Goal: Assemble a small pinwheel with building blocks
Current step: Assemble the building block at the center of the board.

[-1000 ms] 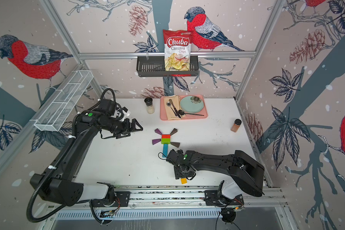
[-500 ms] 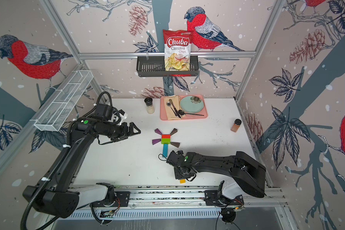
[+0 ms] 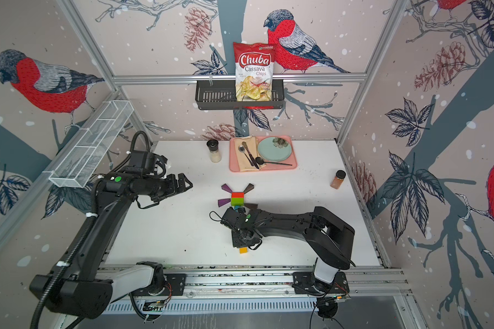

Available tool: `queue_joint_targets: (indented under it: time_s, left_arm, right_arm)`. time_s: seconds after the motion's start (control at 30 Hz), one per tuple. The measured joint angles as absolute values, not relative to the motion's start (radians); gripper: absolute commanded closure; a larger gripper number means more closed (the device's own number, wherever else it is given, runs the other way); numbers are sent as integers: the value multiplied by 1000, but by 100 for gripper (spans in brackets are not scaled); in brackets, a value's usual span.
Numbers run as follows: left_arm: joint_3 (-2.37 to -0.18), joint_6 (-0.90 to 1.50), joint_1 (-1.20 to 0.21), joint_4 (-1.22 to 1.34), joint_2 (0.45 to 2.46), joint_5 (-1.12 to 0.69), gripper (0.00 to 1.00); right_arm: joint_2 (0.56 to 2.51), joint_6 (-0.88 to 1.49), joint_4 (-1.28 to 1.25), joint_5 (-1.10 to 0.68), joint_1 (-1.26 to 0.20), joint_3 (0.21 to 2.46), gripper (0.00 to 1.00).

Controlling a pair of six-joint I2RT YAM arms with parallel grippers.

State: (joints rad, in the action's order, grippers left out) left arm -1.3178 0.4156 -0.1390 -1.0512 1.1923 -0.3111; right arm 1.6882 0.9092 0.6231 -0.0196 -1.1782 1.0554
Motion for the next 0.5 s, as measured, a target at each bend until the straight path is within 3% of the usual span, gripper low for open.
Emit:
queue_joint_targets:
  time_s: [0.5]
  left_arm:
    - [-1388, 471, -87, -1056, 1149, -364, 3]
  right_arm:
    - [1819, 841, 830, -101, -1165, 1283, 78]
